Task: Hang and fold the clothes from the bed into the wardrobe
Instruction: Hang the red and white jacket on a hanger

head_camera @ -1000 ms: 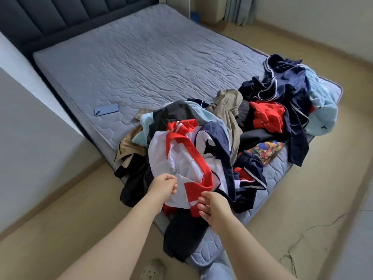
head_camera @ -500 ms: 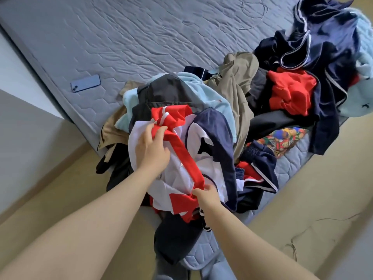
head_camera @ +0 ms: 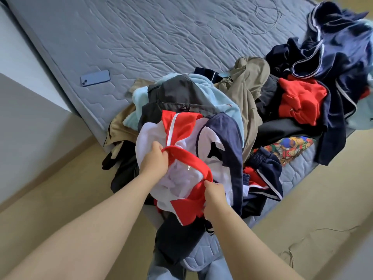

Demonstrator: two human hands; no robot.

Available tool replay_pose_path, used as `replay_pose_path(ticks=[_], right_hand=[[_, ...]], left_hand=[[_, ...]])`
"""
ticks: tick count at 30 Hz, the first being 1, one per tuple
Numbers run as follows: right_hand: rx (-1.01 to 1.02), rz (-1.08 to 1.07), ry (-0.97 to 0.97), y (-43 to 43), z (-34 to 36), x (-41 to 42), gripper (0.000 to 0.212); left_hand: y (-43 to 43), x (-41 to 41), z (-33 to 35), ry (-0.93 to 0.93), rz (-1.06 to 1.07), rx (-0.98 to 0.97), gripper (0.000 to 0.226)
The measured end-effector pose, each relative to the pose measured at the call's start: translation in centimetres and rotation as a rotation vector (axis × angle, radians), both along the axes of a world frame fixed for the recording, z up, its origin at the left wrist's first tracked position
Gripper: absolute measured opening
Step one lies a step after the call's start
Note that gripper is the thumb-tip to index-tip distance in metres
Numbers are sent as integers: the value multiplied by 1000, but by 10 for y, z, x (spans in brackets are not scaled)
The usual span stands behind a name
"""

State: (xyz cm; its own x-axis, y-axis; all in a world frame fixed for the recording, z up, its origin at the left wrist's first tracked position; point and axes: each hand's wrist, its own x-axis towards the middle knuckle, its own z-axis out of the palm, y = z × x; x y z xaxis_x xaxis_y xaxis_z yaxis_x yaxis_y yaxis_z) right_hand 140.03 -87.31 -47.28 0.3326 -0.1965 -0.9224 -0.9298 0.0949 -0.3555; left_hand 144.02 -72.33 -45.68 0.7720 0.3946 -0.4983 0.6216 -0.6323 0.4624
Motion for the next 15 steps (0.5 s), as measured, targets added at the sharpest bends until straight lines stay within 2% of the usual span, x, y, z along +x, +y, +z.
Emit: replay_pose_path(ticks=[3,7,9,11,15], right_hand=[[18,-52,-8,3,27,15,17],[79,-150,-126,-3,62,33,33],[145,-182,-236,-8,85,40,35],[236,-179,-341,-13,112,47,23],[408,-205,-530,-27,174,62,31]], left_hand=[[-10,-8,21,-96,353,-251,13],[-20,-9,61,-118,647,-547,26],[-22,-7,84,-113,727,-734,20],[-24,-5,108,-91,750,-929,17],[-39,-4,159,-180,727,-1161,30]])
